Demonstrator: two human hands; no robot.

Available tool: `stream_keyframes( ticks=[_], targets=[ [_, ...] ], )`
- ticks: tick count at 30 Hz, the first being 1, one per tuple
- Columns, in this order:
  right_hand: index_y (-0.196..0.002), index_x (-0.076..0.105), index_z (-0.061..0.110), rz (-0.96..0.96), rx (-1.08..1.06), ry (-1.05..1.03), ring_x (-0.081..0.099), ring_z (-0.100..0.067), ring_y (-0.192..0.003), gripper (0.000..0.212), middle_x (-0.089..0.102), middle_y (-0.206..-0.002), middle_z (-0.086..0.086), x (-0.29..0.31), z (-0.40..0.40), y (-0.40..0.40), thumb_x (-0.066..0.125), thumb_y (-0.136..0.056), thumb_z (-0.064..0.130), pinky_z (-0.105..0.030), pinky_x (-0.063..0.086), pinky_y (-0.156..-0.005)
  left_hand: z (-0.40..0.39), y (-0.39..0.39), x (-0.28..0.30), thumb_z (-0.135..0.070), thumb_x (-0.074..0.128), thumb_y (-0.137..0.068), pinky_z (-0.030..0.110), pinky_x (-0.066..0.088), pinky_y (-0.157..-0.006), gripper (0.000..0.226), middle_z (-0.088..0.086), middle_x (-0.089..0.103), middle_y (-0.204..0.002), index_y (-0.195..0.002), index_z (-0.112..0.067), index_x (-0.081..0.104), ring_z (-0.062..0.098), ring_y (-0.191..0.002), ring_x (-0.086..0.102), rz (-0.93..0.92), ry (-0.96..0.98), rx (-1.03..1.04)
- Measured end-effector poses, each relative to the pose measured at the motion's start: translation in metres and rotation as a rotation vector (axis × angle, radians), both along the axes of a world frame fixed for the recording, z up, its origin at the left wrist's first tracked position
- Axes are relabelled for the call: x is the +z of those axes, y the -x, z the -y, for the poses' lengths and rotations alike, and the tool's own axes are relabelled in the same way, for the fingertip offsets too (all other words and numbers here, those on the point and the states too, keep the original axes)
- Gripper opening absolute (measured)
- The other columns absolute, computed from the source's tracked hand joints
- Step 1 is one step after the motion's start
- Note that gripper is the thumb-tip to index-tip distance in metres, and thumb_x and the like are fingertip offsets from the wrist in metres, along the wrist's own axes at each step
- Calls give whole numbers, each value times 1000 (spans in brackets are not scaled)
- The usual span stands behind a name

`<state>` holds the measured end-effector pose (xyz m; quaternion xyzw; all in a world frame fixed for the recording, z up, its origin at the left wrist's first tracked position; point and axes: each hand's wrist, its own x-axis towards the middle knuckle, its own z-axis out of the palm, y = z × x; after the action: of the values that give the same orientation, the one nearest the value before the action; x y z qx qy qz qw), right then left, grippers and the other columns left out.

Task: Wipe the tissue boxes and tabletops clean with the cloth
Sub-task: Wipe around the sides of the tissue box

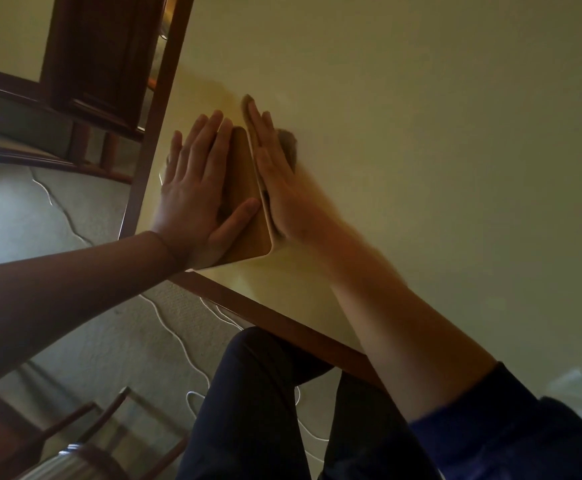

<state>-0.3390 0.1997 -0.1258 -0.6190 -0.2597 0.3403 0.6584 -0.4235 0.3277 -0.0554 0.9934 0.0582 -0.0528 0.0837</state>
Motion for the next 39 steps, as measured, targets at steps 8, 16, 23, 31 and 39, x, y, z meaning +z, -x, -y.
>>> stream_keyframes(
  ticks=[8, 16, 23, 31, 39],
  targets=[
    [-169, 5, 20, -106, 5, 12, -8, -16, -163, 56, -2, -178, 6, 7, 65, 73, 21, -115, 23, -58, 5, -131, 0, 0, 2, -68, 33, -98, 62, 5, -127, 98, 17, 9, -172, -164, 0, 10, 35, -160, 2, -18, 9, 8],
    [-168, 7, 13, -36, 7, 20, -9, -15, -163, 56, -2, -178, 1, 7, 47, 48, 21, -115, 20, -46, -3, -133, -2, -1, 1, -69, 33, -98, 64, 7, -126, 98, 18, 9, -172, -163, 0, 10, 37, -160, 2, -20, 13, 6],
    [-165, 16, 0, 150, -45, 37, -6, -27, -164, 52, 11, -176, -15, -4, -10, -5, 18, -114, 14, -51, -5, -132, -1, -1, 2, -69, 32, -99, 64, 9, -126, 97, 18, 10, -172, -163, 0, 11, 36, -160, 4, -21, 10, 13],
    [-168, 8, 10, 45, 5, 28, -7, -14, -163, 55, 1, -178, -2, 7, 36, 33, 23, -116, 16, -55, 2, -132, -3, -1, 2, -66, 36, -98, 63, 7, -126, 97, 16, 9, -173, -164, -1, 9, 34, -161, 2, -23, 14, 7],
    [-169, 7, 20, -50, -2, 86, -9, -14, -163, 58, -3, -178, 5, 11, 76, 82, 21, -113, 23, -58, 3, -131, -2, -1, 2, -66, 39, -96, 60, 4, -128, 98, 15, 9, -173, -164, -2, 9, 33, -161, 2, -32, 21, 18]
  ],
)
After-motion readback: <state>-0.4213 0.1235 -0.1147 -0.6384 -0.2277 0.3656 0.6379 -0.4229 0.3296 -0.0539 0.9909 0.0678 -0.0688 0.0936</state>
